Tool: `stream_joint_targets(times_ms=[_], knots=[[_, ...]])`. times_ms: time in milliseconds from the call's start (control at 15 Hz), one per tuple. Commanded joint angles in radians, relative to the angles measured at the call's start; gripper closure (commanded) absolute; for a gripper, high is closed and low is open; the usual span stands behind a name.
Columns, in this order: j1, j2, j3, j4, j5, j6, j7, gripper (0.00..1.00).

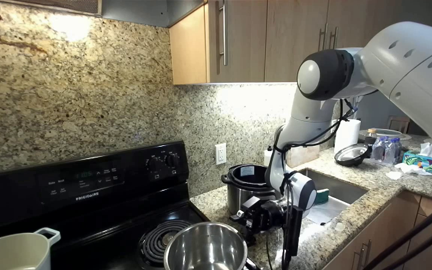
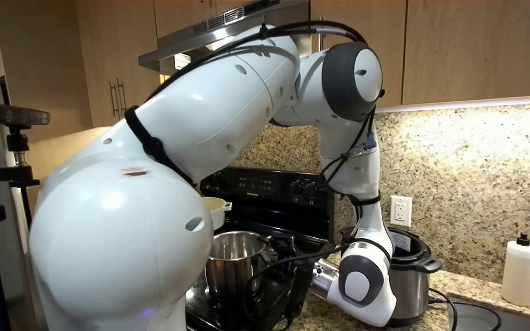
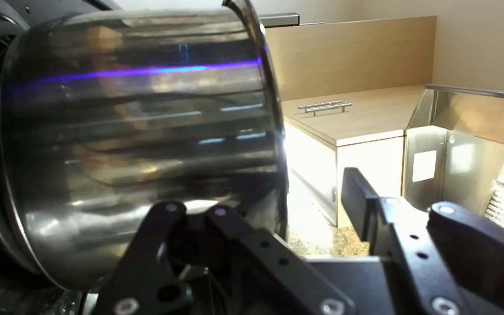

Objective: Remove the metal dish from the cooker and put it on the stovetop

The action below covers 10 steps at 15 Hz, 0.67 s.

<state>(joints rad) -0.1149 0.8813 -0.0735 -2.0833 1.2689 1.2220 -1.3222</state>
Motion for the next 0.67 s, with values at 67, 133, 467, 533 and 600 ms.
stream_joint_targets(times_ms=[67, 133, 467, 533, 600], knots=[[-0.039, 0.07, -0.018, -0.022, 0.069, -0.009, 0.018, 0.19], [-0.041, 0.067, -0.023, -0.028, 0.073, -0.003, 0.016, 0.13], [-0.06, 0.079, -0.066, -0.051, 0.08, 0.026, 0.008, 0.0], [-0.073, 0.098, -0.078, -0.054, 0.09, 0.025, 0.015, 0.0], [-0.092, 0.118, -0.09, -0.059, 0.103, 0.021, 0.02, 0.0]])
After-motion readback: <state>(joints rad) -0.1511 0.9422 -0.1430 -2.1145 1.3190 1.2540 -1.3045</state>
